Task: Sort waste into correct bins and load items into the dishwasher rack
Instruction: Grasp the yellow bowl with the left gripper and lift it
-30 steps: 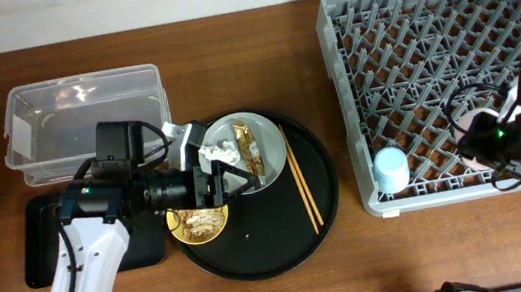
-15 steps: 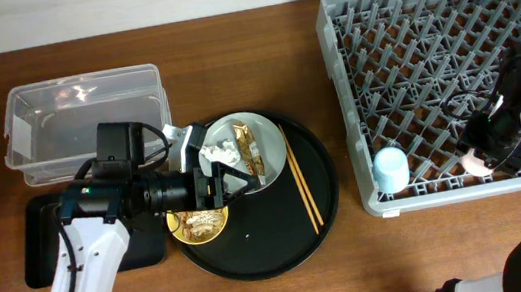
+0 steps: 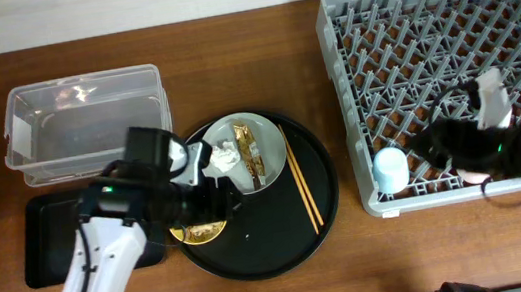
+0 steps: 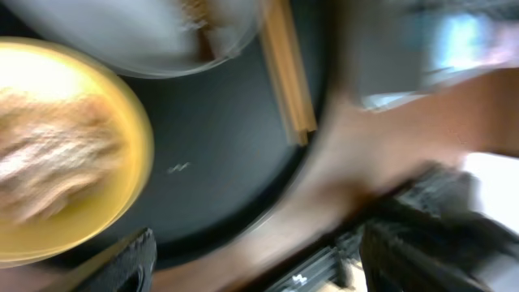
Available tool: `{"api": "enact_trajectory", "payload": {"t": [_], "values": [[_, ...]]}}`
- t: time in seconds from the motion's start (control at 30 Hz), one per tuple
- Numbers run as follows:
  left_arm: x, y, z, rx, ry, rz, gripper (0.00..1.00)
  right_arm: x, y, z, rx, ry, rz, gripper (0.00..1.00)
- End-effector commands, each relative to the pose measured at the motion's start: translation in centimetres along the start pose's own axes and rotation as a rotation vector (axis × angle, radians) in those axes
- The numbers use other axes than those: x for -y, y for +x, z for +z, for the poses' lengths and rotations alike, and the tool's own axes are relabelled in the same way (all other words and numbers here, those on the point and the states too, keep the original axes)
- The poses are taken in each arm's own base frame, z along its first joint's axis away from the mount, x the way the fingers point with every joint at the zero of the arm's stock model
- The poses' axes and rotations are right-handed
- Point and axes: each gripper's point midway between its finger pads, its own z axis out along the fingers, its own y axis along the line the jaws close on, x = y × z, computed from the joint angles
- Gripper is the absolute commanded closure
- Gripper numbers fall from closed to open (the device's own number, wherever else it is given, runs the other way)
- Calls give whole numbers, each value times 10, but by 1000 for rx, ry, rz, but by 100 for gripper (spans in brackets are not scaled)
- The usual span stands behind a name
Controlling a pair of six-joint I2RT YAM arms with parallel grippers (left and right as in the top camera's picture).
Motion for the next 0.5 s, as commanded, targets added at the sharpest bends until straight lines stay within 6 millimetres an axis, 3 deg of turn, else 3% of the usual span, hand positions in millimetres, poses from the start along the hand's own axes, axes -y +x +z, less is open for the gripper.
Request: {"api": "enact_trajectory", "payload": {"t": [0.0,0.1,0.13,0.23,0.43,0.47], "values": [[-59,-9,-2,172,-559,-51,30,-55,21,-22,62,-115,-180,20],[-69,-8,40,161,-622,-20,41,-75,40,-32,63,-155,-250,20],[-75,-9,54,138,-634,-22,51,-76,43,-32,54,-159,-252,20],[-74,-10,86,80,-586,-31,58,-75,46,-32,40,-159,-245,20],[-86,-4,112,19,-615,-29,81,-75,47,-31,37,-159,-243,21],[-83,-2,114,12,-614,-15,93,-75,47,-31,37,-159,-243,21]]}}
